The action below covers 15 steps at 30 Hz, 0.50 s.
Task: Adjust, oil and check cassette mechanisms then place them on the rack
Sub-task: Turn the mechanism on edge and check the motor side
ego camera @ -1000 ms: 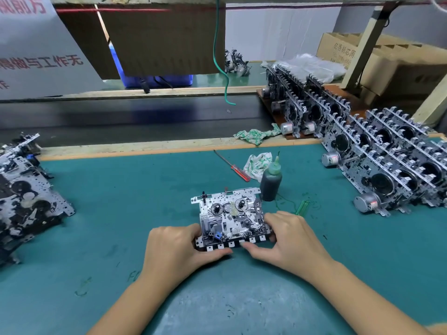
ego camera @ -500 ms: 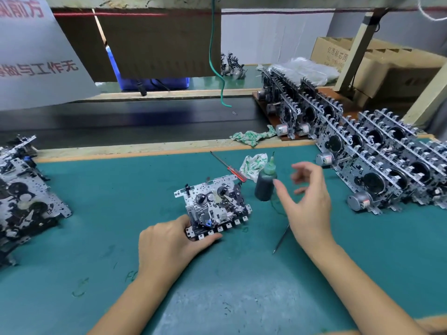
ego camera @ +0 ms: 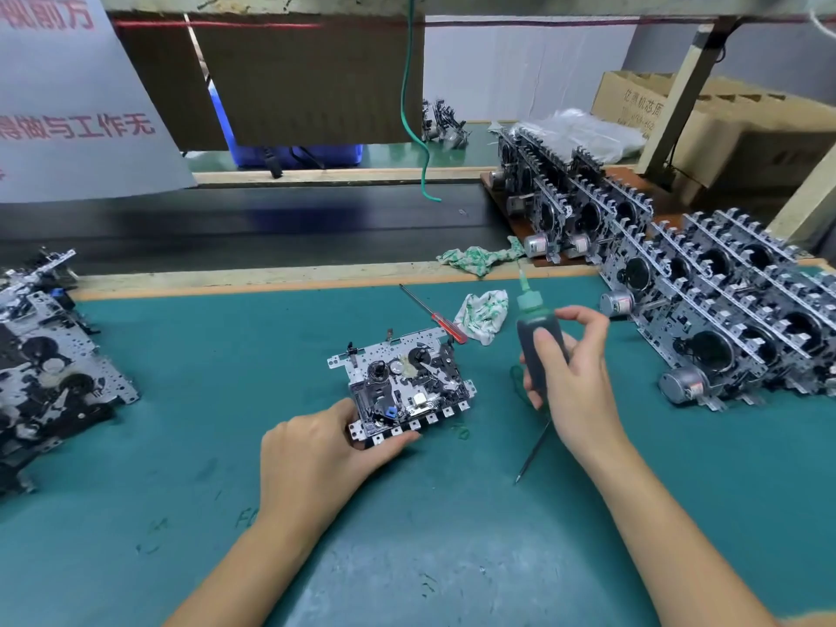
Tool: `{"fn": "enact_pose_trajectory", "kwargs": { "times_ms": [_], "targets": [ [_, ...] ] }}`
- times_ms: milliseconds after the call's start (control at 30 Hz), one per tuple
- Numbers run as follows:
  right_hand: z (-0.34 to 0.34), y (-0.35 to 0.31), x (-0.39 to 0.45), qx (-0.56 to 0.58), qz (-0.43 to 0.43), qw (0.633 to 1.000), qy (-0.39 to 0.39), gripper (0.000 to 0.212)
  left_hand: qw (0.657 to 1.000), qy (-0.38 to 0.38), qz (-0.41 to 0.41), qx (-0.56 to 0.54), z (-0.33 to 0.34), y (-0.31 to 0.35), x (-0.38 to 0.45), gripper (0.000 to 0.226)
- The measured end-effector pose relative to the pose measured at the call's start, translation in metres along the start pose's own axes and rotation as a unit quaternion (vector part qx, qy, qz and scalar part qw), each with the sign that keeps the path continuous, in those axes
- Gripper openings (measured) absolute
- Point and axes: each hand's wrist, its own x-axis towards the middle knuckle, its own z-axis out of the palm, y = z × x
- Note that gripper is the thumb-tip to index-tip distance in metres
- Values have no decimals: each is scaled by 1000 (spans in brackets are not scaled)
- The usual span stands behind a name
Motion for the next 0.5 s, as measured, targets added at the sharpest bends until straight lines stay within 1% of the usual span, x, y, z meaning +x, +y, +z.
{"fn": "enact_pose_trajectory", "kwargs": {
  "times_ms": [67, 167, 233, 267, 300, 367, 400, 500],
  "targets": [
    [-2, -6, 0, 76, 18, 997, 13, 21, 1000, 7, 5, -4, 0, 0, 0, 54],
    [-5, -15, 1, 179, 28, 983, 21, 15, 1000, 2, 10, -4, 1, -1, 0, 51],
    [-5, -19, -1, 220, 27, 975, 24, 22, 1000, 2, 9, 1, 1, -2, 0, 51],
    [-3, -20, -3, 231, 27, 972, 31, 25, 1000, 3, 8, 4, 2, -2, 0, 52],
    [-1, -20, -4, 242, 26, 969, 40, 23, 1000, 4, 8, 7, 2, -2, 0, 54],
    [5, -20, -8, 264, 29, 963, 53, 11, 1000, 7, 10, 9, 3, -3, 0, 56],
    [8, -19, -10, 268, 33, 961, 56, 12, 1000, 8, 11, 8, 3, -3, 0, 58],
    [16, -17, -19, 227, 26, 973, 41, 30, 1000, 15, 19, -1, 2, -2, -1, 55]
  ]
}}
